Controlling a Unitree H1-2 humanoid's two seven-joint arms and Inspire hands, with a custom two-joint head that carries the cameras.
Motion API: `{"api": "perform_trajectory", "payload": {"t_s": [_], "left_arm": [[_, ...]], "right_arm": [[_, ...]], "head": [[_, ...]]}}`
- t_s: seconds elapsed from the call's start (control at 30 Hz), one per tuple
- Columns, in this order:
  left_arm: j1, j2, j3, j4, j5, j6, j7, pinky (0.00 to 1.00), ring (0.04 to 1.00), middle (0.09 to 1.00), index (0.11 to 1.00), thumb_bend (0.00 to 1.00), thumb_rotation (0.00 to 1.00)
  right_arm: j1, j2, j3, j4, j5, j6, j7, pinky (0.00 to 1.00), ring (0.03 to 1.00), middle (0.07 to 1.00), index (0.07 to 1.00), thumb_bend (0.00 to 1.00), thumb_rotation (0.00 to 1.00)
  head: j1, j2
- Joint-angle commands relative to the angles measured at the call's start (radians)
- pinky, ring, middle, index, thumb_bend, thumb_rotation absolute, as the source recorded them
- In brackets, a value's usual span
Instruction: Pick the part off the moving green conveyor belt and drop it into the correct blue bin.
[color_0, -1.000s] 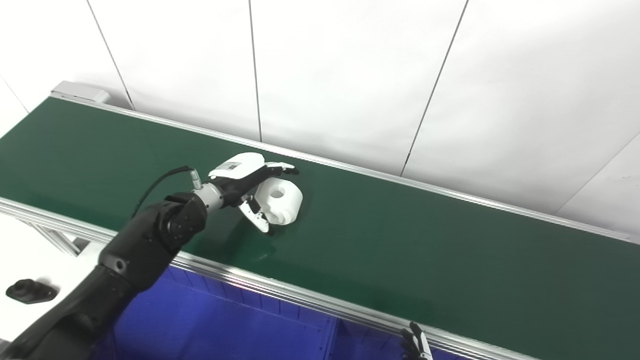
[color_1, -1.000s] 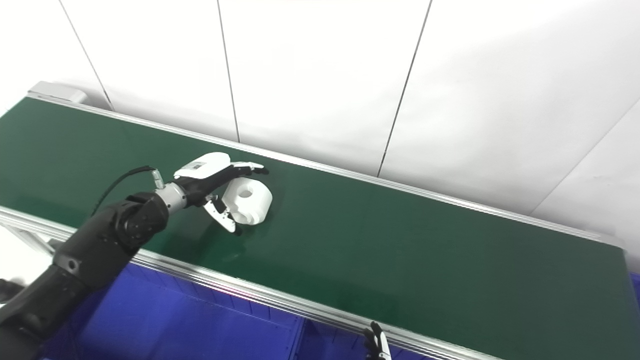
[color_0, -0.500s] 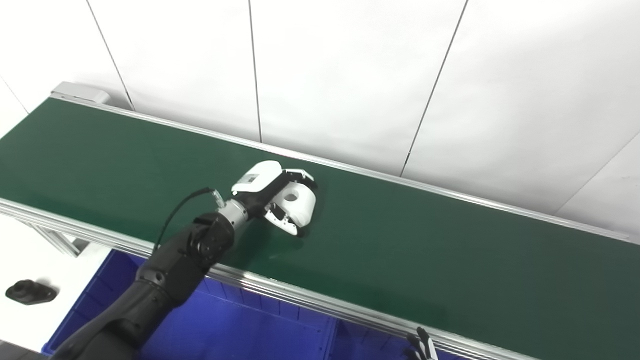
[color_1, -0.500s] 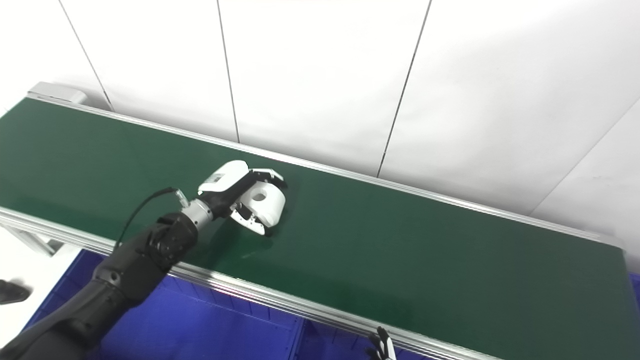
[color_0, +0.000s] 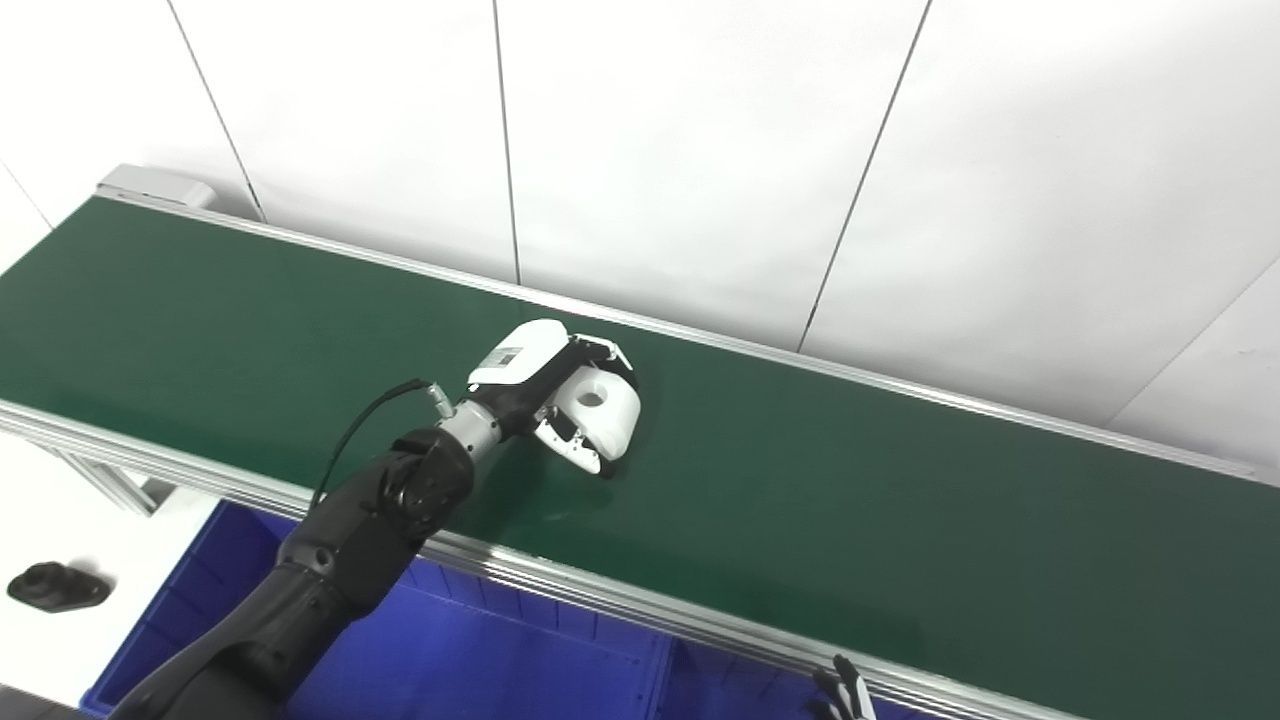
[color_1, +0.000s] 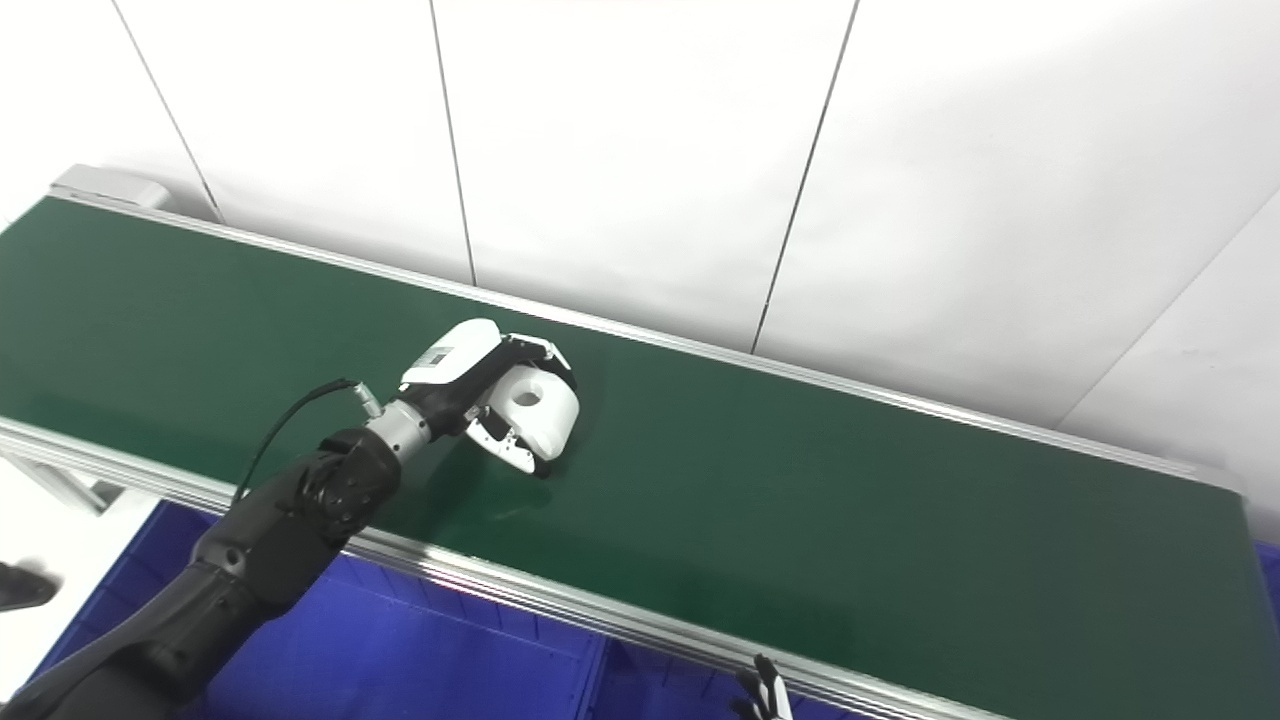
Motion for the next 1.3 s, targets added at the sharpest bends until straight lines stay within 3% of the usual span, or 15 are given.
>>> {"api": "perform_trajectory", "payload": {"t_s": [0.0, 0.17, 0.3, 0.43, 0.5, 0.63, 0.87, 1.07, 1.27], "left_arm": [[-0.005, 0.027, 0.026, -0.048, -0.032, -0.045, 0.029, 0.42, 0.393, 0.496, 0.549, 0.49, 0.00], [0.069, 0.043, 0.067, -0.186, -0.061, -0.028, 0.006, 0.42, 0.393, 0.496, 0.547, 0.49, 0.00], [0.145, 0.055, 0.111, -0.319, -0.164, -0.025, -0.043, 0.45, 0.417, 0.506, 0.522, 0.50, 0.00], [0.194, 0.067, 0.143, -0.384, -0.229, -0.076, -0.058, 0.43, 0.414, 0.505, 0.528, 0.50, 0.00], [0.224, 0.069, 0.158, -0.406, -0.258, -0.110, -0.055, 0.35, 0.372, 0.486, 0.555, 0.49, 0.00], [0.280, 0.074, 0.173, -0.454, -0.323, -0.130, -0.062, 0.39, 0.396, 0.497, 0.556, 0.49, 0.00], [0.389, 0.092, 0.163, -0.547, -0.347, -0.131, -0.047, 0.40, 0.403, 0.501, 0.544, 0.49, 0.00], [0.482, 0.098, 0.152, -0.582, -0.362, -0.131, -0.067, 0.40, 0.401, 0.509, 0.528, 0.50, 0.00], [0.541, 0.103, 0.145, -0.594, -0.354, -0.130, -0.092, 0.41, 0.405, 0.502, 0.532, 0.50, 0.00]], "right_arm": [[0.010, 0.003, -0.006, -0.038, -0.007, -0.056, -0.013, 0.79, 0.825, 0.903, 0.971, 0.64, 0.53], [0.022, 0.007, -0.016, -0.059, -0.008, -0.056, 0.010, 0.79, 0.829, 0.906, 0.973, 0.65, 0.51], [0.039, 0.021, -0.036, -0.085, -0.013, -0.056, 0.040, 0.77, 0.840, 0.900, 0.959, 0.70, 0.51], [0.058, 0.040, -0.063, -0.115, -0.029, -0.054, 0.075, 0.76, 0.842, 0.901, 0.952, 0.71, 0.52], [0.069, 0.054, -0.084, -0.132, -0.043, -0.049, 0.100, 0.77, 0.839, 0.896, 0.947, 0.73, 0.51], [0.094, 0.085, -0.118, -0.162, -0.073, -0.033, 0.142, 0.80, 0.849, 0.892, 0.947, 0.74, 0.52], [0.122, 0.137, -0.157, -0.183, -0.104, -0.032, 0.197, 0.85, 0.885, 0.915, 0.975, 0.71, 0.55], [0.134, 0.175, -0.181, -0.194, -0.135, -0.016, 0.223, 0.86, 0.894, 0.942, 0.995, 0.71, 0.62], [0.143, 0.199, -0.198, -0.192, -0.140, -0.030, 0.232, 0.86, 0.893, 0.940, 0.985, 0.71, 0.61]], "head": [[-0.018, 0.014], [-0.073, 0.044], [-0.181, 0.105], [-0.276, 0.146], [-0.313, 0.164], [-0.375, 0.199], [-0.418, 0.253], [-0.455, 0.269], [-0.478, 0.264]]}}
